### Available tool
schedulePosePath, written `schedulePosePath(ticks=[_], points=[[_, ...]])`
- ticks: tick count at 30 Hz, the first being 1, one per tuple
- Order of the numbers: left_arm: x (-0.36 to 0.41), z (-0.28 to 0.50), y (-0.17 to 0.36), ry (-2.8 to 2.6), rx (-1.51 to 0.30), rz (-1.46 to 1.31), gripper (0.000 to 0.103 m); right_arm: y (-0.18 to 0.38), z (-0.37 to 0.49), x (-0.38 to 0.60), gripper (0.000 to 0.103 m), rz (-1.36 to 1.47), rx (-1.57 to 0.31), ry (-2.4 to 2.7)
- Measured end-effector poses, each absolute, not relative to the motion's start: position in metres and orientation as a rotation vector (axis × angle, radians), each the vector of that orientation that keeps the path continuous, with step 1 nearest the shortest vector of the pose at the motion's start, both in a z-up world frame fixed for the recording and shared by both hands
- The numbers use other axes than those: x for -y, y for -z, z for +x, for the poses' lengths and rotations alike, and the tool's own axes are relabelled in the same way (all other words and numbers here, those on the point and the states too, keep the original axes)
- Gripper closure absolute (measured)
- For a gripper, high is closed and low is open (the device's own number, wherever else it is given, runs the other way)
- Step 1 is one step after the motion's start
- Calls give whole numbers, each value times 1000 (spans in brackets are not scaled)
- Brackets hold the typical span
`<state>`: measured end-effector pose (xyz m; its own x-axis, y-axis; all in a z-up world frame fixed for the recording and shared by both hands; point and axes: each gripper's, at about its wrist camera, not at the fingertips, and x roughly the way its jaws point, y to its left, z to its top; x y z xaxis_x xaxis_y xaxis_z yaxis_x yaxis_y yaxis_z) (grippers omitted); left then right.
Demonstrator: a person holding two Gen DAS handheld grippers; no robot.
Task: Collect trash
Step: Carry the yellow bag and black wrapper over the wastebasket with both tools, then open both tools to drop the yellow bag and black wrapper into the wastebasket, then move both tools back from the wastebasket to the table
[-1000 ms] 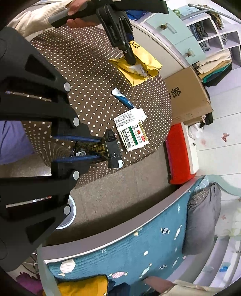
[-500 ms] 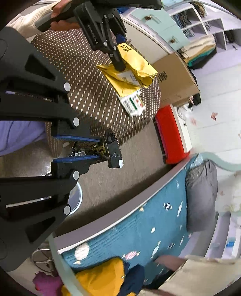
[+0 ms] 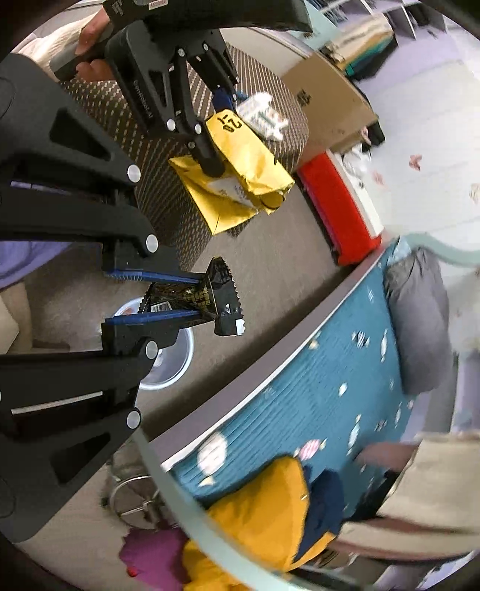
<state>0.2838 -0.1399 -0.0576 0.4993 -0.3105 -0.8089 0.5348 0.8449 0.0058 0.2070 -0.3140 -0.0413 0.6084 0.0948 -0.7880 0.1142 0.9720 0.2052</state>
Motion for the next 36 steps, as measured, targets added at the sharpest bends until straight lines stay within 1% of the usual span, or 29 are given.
schedulePosePath(ticks=[3, 5, 6, 7, 8, 9, 14, 22, 24, 25, 26, 36], points=[[169, 287, 76, 563, -952, 296, 49, 54, 202, 331, 89, 272, -948, 53], [188, 288, 87, 590, -970, 306, 45, 64, 198, 343, 89, 293, -965, 81], [198, 288, 92, 602, -975, 310, 36, 67, 196, 348, 89, 300, -970, 96], [206, 289, 97, 607, -977, 313, 23, 69, 194, 352, 89, 307, -974, 111], [213, 290, 102, 604, -984, 322, 16, 72, 192, 358, 89, 316, -978, 126], [220, 291, 109, 591, -994, 336, 14, 75, 191, 362, 89, 324, -983, 136], [219, 299, 132, 561, -1052, 333, 14, 85, 195, 370, 89, 348, -1001, 141], [184, 304, 122, 489, -1039, 326, 14, 104, 220, 357, 88, 349, -1049, 103], [179, 304, 117, 484, -1040, 312, 14, 106, 224, 354, 70, 358, -1064, 95], [176, 303, 115, 482, -1037, 308, 14, 106, 224, 353, 43, 366, -1062, 95], [174, 303, 112, 480, -1033, 306, 14, 103, 224, 352, 38, 363, -1044, 103], [145, 290, 79, 465, -967, 276, 14, 84, 218, 339, 39, 330, -1001, 98]])
